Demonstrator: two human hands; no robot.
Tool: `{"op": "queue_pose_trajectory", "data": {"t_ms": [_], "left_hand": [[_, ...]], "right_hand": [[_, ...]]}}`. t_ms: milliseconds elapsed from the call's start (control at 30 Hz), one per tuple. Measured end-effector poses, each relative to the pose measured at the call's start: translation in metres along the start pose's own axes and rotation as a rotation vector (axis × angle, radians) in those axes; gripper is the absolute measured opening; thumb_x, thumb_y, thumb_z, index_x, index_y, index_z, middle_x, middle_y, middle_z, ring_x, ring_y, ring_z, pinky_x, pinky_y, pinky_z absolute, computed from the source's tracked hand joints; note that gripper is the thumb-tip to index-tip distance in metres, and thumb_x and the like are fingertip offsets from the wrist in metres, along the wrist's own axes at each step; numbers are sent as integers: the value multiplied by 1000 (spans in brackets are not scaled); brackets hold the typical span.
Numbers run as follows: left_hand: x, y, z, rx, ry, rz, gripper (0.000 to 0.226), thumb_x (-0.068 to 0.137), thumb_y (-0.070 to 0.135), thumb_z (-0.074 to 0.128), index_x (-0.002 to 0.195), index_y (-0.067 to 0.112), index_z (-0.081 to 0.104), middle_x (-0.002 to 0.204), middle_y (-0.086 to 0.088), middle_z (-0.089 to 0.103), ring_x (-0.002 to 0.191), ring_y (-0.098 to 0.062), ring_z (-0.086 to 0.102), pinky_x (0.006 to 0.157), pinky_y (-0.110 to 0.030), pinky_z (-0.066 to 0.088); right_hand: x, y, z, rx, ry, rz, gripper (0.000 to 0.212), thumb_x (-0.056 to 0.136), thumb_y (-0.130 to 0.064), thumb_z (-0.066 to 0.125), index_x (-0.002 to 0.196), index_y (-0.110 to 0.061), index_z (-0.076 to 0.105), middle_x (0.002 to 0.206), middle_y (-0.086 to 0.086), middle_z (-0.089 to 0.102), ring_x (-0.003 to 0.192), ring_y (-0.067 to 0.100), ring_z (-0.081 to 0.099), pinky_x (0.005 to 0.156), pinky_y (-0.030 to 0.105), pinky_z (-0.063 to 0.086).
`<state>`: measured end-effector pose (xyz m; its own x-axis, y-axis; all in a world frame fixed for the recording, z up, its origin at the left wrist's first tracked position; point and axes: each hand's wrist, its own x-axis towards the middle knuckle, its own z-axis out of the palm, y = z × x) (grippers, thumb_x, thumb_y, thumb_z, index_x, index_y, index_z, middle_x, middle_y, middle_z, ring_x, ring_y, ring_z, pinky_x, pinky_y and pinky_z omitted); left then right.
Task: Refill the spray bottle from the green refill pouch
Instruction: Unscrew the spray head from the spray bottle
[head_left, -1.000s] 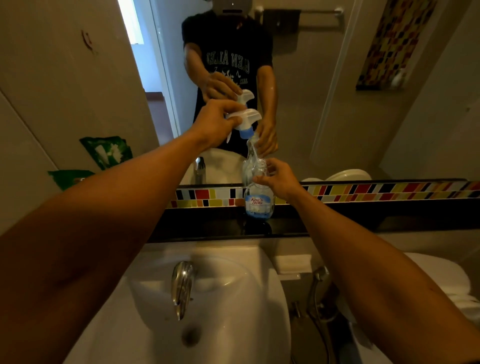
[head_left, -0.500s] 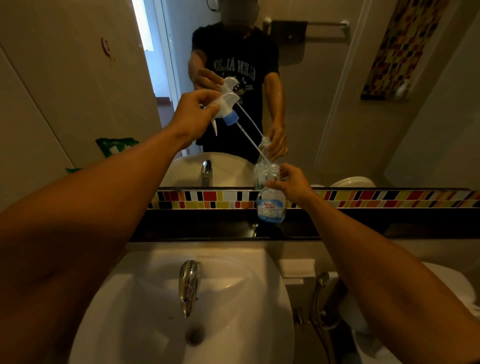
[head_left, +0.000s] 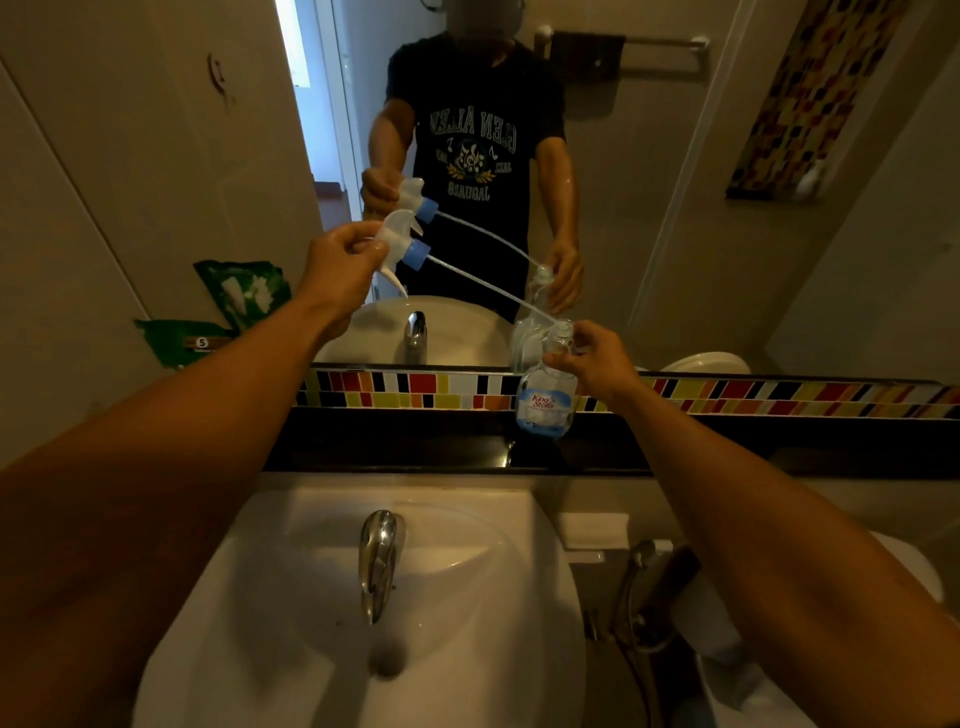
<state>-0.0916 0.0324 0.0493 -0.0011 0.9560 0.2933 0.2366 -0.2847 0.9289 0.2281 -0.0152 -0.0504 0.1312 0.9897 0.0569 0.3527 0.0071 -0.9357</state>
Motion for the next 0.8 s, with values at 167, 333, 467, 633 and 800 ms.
{"op": "queue_pose_trajectory", "data": {"t_ms": [167,333,467,633,800], "left_hand": [[-3,-34,-8,-119,59,-204,31,98,16,56,129,14,62,124,-10,62,106,-22,59,95,-37,52],[-7,-65,-7,-160,107,-303,27,98,18,57,124,18,65,113,-7,64,86,-12,59,67,-24,49],[-12,-80,-3,-189,97,-366,22,99,18,55,117,20,66,99,-5,64,78,-12,57,60,-23,47],[-18,-98,2,-311,143,-466,16,100,21,53,96,26,67,72,-1,58,56,-6,52,53,-20,45],[-27,-132,-1,-370,267,-597,14,97,19,55,106,20,67,75,1,61,56,-3,56,55,-21,49]], "right_hand": [[0,2,4,11,26,-9,34,89,-5,80,117,-13,64,106,-1,72,97,18,71,100,52,59],[-1,3,5,34,27,1,36,90,-7,79,122,-12,64,126,16,70,120,38,68,101,61,56],[-3,2,7,21,32,10,40,90,-7,79,126,-7,64,128,17,69,121,38,66,101,63,56],[-6,3,8,-2,11,8,36,92,-10,78,125,-11,63,128,14,69,119,36,67,101,61,56],[-7,7,18,-36,-41,-16,34,91,-16,79,121,-21,65,123,5,72,113,26,70,99,54,59]]}}
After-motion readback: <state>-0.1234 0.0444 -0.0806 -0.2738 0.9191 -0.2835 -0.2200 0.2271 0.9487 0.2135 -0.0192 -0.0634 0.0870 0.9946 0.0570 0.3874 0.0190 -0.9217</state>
